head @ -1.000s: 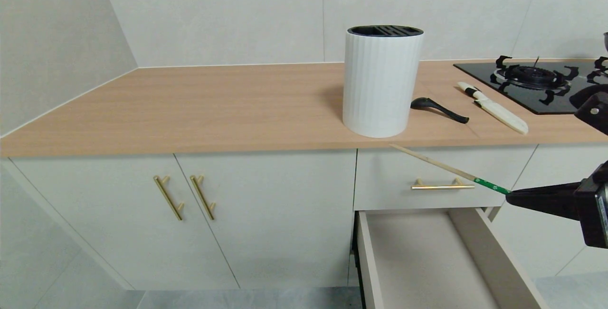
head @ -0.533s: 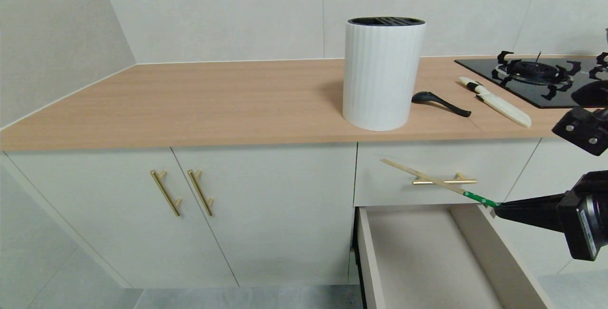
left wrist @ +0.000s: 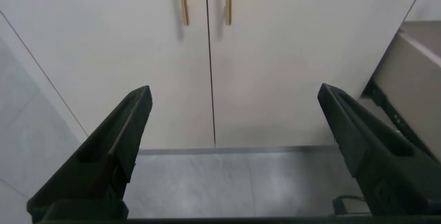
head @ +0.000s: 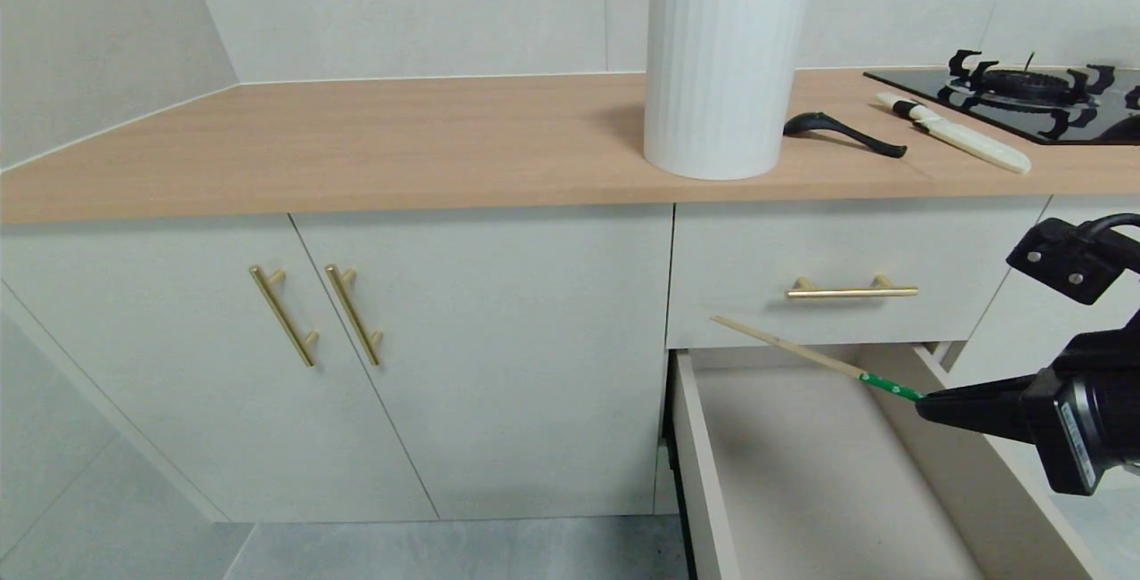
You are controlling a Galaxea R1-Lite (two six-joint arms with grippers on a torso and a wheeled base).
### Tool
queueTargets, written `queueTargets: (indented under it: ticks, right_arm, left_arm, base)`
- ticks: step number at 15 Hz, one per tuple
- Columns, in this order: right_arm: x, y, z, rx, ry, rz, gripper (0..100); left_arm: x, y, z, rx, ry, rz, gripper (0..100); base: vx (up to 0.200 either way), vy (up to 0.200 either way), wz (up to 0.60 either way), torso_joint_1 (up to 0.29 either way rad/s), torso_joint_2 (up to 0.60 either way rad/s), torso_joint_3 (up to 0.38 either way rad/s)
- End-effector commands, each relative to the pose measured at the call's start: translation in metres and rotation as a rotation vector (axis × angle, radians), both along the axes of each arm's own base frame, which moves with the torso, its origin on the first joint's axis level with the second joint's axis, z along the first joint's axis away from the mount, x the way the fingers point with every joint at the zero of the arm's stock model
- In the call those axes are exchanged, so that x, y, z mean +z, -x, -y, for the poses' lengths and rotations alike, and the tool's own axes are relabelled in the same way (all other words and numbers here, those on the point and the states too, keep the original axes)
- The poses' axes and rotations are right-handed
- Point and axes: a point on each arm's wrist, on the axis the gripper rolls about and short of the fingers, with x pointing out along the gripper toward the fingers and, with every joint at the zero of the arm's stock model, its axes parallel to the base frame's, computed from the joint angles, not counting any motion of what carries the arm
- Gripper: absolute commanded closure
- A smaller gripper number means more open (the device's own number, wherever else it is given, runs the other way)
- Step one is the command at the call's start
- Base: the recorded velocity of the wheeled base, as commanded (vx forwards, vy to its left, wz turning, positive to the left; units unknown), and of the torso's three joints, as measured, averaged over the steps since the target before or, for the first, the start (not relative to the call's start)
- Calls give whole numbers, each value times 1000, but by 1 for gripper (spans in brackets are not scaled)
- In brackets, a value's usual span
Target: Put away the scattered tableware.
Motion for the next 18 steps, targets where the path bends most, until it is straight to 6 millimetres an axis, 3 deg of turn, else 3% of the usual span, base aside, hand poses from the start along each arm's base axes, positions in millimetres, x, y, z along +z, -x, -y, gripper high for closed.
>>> queueTargets:
  ticks: [1, 12, 16, 18]
  right_arm:
    - [-3, -2, -1, 0, 5, -11, 100]
    - [-17, -15, -6, -7, 41, -74, 100]
    - [-43, -43, -15, -92, 153, -163, 100]
    - [-58, -70, -24, -222, 203, -215, 100]
  left_arm:
    - [0, 0, 0, 0, 0, 0, 0]
    - [0, 0, 0, 0, 0, 0, 0]
    - [0, 0, 0, 0, 0, 0, 0]
    - [0, 0, 0, 0, 0, 0, 0]
  base:
    - [0, 0, 0, -61, 237, 178]
    - [0, 0, 0, -5, 19, 15]
    - [0, 0, 0, 0, 0, 0]
    - [0, 0, 0, 0, 0, 0]
